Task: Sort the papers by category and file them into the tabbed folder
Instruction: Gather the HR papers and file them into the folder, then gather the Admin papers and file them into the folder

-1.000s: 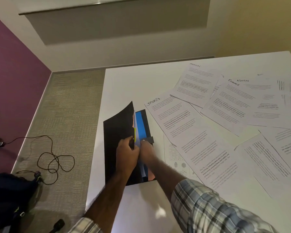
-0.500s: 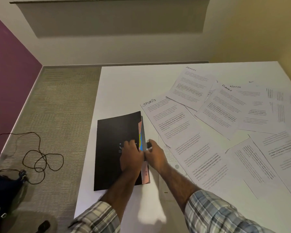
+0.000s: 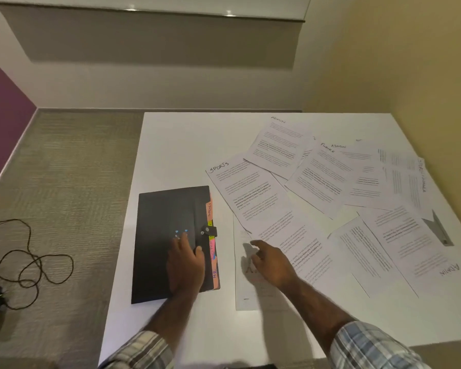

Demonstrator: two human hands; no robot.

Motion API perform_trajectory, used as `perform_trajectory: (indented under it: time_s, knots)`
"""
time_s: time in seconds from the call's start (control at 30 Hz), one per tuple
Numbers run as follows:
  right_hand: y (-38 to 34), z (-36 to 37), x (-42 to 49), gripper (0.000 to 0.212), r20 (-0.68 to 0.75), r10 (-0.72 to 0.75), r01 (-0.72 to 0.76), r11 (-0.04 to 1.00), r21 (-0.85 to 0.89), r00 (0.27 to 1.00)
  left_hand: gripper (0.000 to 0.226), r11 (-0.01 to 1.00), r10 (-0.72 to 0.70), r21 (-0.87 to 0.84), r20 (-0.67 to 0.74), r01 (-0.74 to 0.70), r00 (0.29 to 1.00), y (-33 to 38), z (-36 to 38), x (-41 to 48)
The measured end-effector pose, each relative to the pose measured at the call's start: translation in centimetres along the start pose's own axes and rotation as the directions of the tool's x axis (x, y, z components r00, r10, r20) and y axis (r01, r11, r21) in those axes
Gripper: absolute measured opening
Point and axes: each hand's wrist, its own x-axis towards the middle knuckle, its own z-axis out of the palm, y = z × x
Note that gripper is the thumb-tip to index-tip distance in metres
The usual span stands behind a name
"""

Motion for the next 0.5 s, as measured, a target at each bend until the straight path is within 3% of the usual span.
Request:
perform_trajectory:
  time_s: [0.17,0.27,0.4,0.5]
  knots:
    - [5.2,-1.4,-3.1,0.051,-0.039,0.079,-0.086,0.969,-0.232,0.996,0.066,0.995,0.055,0.091,-0.038,-0.051,0.998,-1.7,-1.0,-1.1]
    - [7.4,-2.5,-4.9,0.055,-0.144,0.110,-0.152,0.933,-0.327,0.983,0.072,0.969,0.124,0.209,0.065,-0.135,0.990,0.4,-1.7,-1.8]
    - [9.6,-4.6,-6.5,0.098,-0.200,0.107,-0.180,0.902,-0.392,0.974,0.068,0.941,0.262,0.192,0.112,-0.280,0.959,4.5,-1.2,-3.2]
    - [11.1,-7.0,-7.0,0.104,-0.212,0.132,-0.209,0.894,-0.397,0.968,0.067,0.911,0.354,0.179,0.123,-0.371,0.927,8.0,-0.1,-4.7]
